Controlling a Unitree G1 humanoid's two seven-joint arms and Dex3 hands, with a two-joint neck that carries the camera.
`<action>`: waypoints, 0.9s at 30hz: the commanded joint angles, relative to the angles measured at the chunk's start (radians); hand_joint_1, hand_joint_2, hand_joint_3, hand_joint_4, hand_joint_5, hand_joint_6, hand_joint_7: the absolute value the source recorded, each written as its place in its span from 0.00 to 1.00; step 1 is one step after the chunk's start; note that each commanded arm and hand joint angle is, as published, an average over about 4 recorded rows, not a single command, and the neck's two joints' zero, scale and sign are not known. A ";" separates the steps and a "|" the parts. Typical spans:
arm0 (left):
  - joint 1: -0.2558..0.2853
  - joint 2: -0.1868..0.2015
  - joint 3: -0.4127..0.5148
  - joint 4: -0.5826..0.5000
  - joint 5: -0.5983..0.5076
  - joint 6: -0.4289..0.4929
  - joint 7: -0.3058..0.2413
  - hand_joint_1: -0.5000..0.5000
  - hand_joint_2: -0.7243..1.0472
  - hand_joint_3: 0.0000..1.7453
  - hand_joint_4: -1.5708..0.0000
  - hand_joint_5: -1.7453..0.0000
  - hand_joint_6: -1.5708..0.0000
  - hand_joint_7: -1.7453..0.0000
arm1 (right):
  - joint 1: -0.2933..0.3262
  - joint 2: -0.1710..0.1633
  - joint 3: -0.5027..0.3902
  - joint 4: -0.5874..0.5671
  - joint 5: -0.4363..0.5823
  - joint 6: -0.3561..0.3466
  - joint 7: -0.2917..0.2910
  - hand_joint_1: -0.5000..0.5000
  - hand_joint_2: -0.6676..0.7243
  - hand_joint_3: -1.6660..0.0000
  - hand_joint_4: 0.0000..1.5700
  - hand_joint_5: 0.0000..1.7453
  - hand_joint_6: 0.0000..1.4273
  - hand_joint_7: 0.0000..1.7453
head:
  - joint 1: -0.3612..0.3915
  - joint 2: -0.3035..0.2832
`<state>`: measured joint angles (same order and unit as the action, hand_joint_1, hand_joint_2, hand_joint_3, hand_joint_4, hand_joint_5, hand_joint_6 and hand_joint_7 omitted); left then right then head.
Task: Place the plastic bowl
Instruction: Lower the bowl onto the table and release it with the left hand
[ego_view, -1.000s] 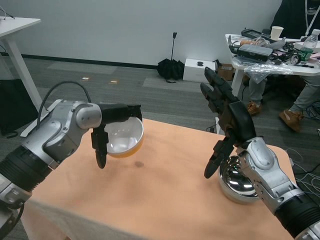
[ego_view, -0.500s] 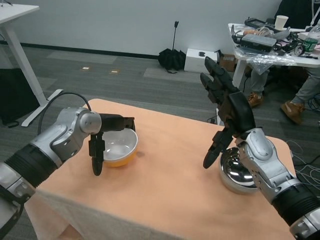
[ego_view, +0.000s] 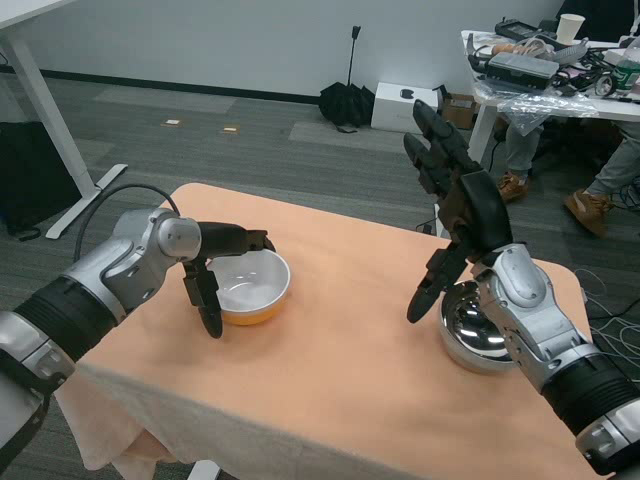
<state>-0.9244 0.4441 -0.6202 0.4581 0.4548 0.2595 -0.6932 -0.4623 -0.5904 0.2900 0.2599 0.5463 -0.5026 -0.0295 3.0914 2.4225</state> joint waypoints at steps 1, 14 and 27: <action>0.021 -0.001 0.003 0.024 -0.015 0.004 0.001 0.00 1.00 0.05 0.86 0.38 1.00 0.88 | -0.003 0.003 0.004 0.007 0.009 -0.014 -0.006 0.04 0.91 1.00 0.00 0.00 0.00 0.00 | 0.002 -0.003; 0.040 -0.001 0.043 0.024 -0.089 0.005 0.012 0.00 0.93 0.05 1.00 0.88 0.97 0.94 | -0.003 0.003 0.006 0.007 0.009 -0.014 -0.006 0.04 0.91 1.00 0.00 0.00 0.00 0.00 | 0.026 -0.030; 0.056 0.005 0.085 0.005 -0.189 -0.001 0.050 0.00 0.75 0.05 1.00 0.76 0.82 0.76 | 0.001 0.003 0.007 0.006 0.010 -0.014 -0.006 0.04 0.91 1.00 0.00 0.00 0.00 0.00 | 0.053 -0.049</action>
<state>-0.8933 0.4432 -0.5448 0.4676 0.2733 0.2595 -0.6508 -0.4622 -0.5899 0.2907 0.2612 0.5502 -0.5034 -0.0295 3.1425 2.3743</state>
